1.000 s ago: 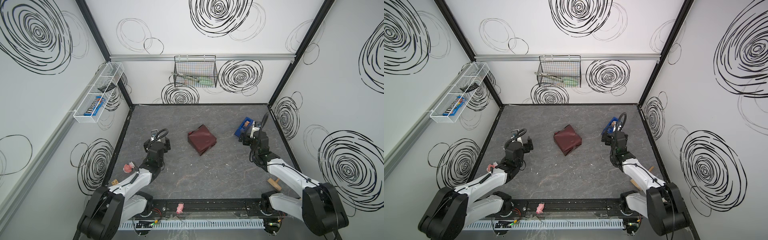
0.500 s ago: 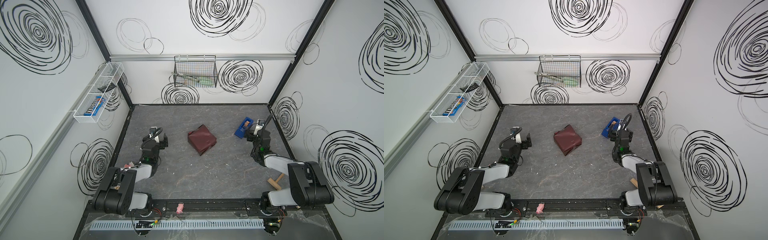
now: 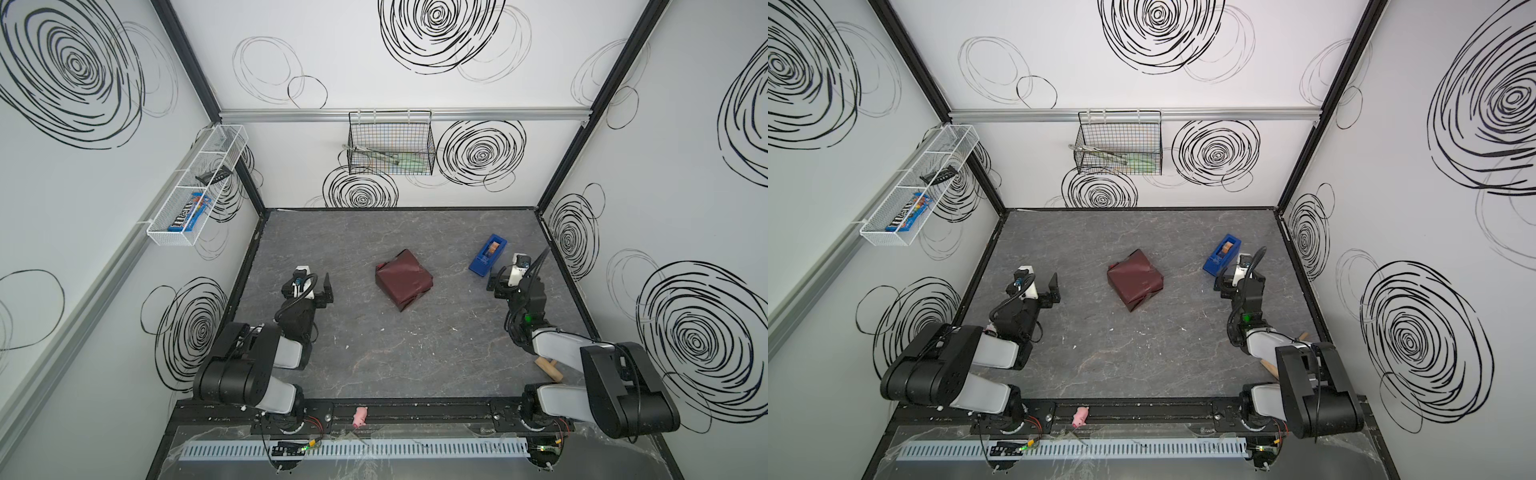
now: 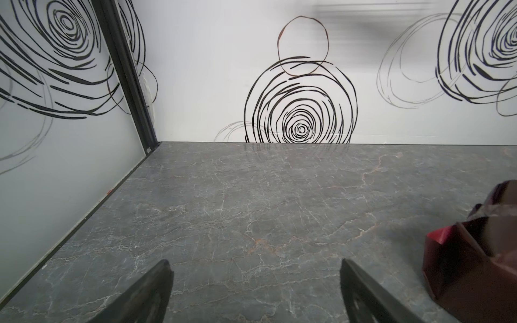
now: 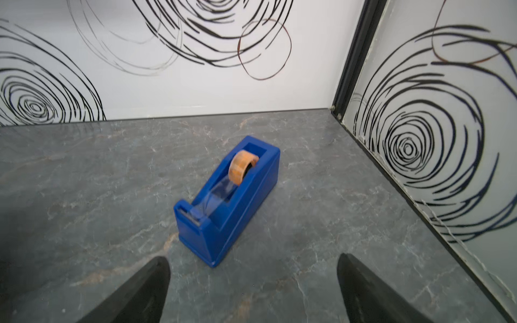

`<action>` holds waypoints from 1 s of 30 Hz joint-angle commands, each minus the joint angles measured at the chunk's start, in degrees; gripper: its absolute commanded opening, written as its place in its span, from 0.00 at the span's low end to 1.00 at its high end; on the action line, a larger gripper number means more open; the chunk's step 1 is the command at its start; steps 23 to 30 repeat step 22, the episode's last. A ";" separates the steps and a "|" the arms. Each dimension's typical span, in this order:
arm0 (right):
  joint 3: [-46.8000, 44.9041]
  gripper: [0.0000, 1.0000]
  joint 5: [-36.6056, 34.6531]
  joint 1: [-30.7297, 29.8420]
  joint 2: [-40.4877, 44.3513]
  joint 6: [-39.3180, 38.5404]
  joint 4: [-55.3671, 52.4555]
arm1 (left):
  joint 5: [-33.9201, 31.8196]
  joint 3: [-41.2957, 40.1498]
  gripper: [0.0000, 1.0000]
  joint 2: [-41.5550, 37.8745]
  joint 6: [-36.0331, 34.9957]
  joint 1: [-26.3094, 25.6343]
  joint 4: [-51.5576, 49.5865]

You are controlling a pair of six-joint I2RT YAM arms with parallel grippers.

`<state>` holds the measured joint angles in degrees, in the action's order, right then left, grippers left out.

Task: Wrap a gift box in wrapping paper
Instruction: Reset both arms

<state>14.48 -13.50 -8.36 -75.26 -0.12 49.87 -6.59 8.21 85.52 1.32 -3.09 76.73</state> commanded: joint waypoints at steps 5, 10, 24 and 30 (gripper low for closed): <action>-2.17 0.97 0.70 2.51 -5.05 0.78 14.57 | -2.43 1.73 0.96 0.09 0.35 -0.31 3.15; -2.46 0.97 3.65 4.57 -10.16 1.22 19.95 | -3.03 2.03 0.96 0.10 -0.18 -0.84 2.75; 0.33 0.97 5.92 6.47 -9.43 3.45 13.02 | -4.05 1.90 0.96 0.20 -0.67 -1.48 3.16; 0.33 0.97 5.92 6.47 -9.43 3.45 13.02 | -4.05 1.90 0.96 0.20 -0.67 -1.48 3.16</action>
